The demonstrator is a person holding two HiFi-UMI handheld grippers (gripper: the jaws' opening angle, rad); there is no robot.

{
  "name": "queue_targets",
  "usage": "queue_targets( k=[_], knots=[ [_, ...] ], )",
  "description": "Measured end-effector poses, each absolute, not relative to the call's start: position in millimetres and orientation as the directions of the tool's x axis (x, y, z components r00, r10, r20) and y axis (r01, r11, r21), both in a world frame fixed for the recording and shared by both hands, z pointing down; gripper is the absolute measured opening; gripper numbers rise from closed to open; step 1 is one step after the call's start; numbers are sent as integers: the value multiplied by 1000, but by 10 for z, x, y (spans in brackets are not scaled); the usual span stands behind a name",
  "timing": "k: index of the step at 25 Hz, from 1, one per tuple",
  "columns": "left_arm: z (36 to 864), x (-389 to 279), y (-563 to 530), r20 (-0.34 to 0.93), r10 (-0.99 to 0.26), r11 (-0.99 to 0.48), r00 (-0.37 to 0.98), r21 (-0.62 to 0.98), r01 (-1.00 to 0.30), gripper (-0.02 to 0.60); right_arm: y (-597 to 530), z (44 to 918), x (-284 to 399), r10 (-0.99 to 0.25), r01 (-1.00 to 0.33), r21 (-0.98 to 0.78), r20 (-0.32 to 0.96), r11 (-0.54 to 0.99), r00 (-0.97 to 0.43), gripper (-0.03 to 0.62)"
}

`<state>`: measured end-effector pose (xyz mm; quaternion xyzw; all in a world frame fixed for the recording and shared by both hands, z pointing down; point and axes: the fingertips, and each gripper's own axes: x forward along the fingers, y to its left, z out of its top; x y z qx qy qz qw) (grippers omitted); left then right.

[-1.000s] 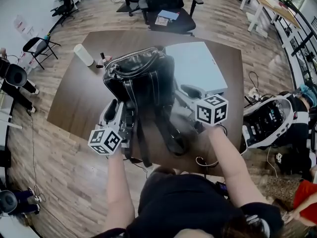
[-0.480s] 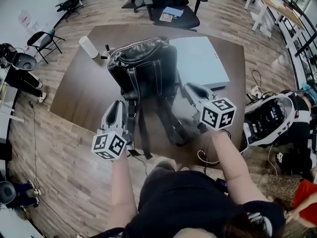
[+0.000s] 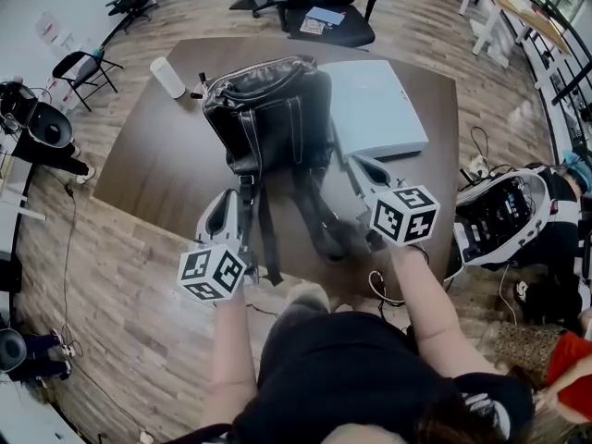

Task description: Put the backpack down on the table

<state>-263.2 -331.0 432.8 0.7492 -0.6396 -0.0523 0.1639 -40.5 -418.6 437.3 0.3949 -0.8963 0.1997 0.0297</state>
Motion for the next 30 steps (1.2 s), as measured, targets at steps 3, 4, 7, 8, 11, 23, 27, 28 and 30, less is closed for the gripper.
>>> queue_targets(
  k=[3,4,7,8,11,23,27,28,30],
  knots=[
    [4320,-2576,-3275,168,-970,-130,178,263,-956,47,-4128,4392,-417,-698,-727,-322,223,606,-680,17],
    [4316,-2566,-3263,177,-968,-129,176,248,-960,46,-4109,4397,-420,-698,-729,-318,227,606,-679,17],
    [4304,-2551,-3233,190,-966,-128,174,236,-963,44,-4064,4417,-422,-698,-733,-314,237,603,-675,17],
    [4301,-2549,-3223,190,-966,-127,175,239,-963,44,-4053,4424,-420,-700,-735,-315,239,600,-673,17],
    [4286,-2554,-3193,189,-966,-126,174,241,-962,44,-4025,4429,-416,-708,-744,-313,243,590,-663,17],
    [4252,-2622,-3191,189,-967,-124,170,235,-964,44,-3992,4349,-412,-727,-768,-278,255,576,-637,17],
    [4225,-2615,-3194,189,-966,-133,178,227,-965,44,-3992,4326,-418,-729,-772,-261,258,580,-634,17],
    [4222,-2618,-3191,191,-966,-132,177,224,-966,44,-3993,4327,-419,-728,-772,-259,259,581,-635,17],
    [4221,-2628,-3186,195,-965,-130,174,220,-967,44,-3994,4333,-417,-726,-771,-259,261,582,-636,17]
  ],
)
